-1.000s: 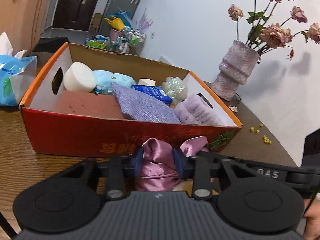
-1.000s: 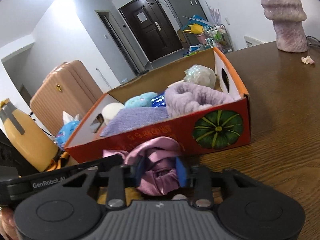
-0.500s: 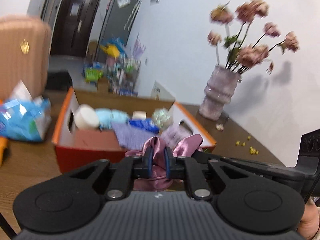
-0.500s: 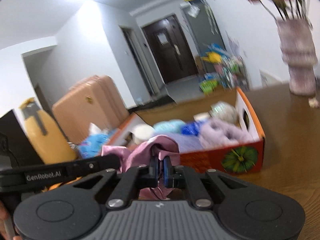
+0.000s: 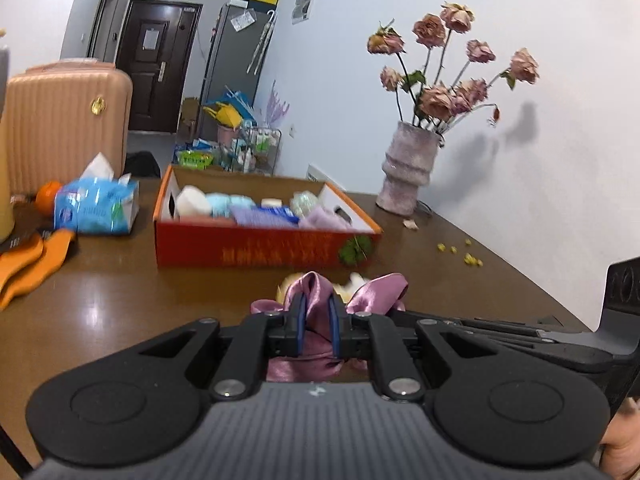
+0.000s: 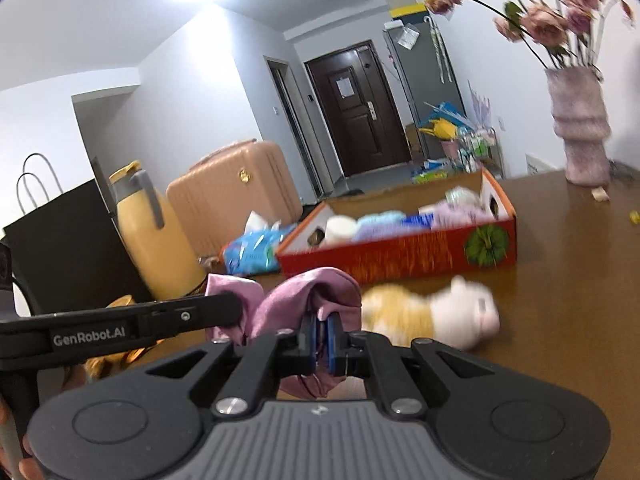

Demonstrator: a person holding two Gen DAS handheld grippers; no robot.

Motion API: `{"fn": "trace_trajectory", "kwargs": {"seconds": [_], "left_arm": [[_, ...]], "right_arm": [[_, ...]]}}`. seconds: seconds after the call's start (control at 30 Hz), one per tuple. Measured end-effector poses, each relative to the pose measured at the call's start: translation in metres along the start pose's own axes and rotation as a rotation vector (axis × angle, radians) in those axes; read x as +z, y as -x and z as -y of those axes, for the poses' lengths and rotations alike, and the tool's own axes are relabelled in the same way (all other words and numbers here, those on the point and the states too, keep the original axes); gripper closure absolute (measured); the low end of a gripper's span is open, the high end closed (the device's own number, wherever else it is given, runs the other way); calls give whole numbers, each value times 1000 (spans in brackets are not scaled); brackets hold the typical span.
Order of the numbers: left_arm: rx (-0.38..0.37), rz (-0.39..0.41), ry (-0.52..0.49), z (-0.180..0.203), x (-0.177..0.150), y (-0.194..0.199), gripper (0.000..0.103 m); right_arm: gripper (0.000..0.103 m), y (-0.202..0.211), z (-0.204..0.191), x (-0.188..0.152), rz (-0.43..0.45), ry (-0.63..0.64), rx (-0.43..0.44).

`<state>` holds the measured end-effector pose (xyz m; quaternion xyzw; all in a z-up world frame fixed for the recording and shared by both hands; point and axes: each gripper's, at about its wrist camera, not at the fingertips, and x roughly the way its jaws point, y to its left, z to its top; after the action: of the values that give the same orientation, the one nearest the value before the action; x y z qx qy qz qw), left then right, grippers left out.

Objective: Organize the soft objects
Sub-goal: 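Lift the satin bow and carry it over the cardboard box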

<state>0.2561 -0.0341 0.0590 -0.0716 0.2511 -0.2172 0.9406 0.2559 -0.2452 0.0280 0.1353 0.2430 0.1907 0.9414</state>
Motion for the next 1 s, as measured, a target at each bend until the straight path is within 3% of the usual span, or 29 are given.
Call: {"fn": "trace_trajectory", "kwargs": {"seconds": [0.3,0.63,0.8,1.0], "left_arm": [[-13,5,-14,8,-26,39,90],[-40,16,-21,13,-17,38,90],[-74,57,-68,21,33,21,90],[-77,103,-127,38,132,-31,90]], "right_arm": [[98,41,-27,-36,6,40,-19],[98,52,-24,-30,36,34,-26],[98,50,-18,10,91,54,-23],[98,31,0,113,183,117,-10]]}}
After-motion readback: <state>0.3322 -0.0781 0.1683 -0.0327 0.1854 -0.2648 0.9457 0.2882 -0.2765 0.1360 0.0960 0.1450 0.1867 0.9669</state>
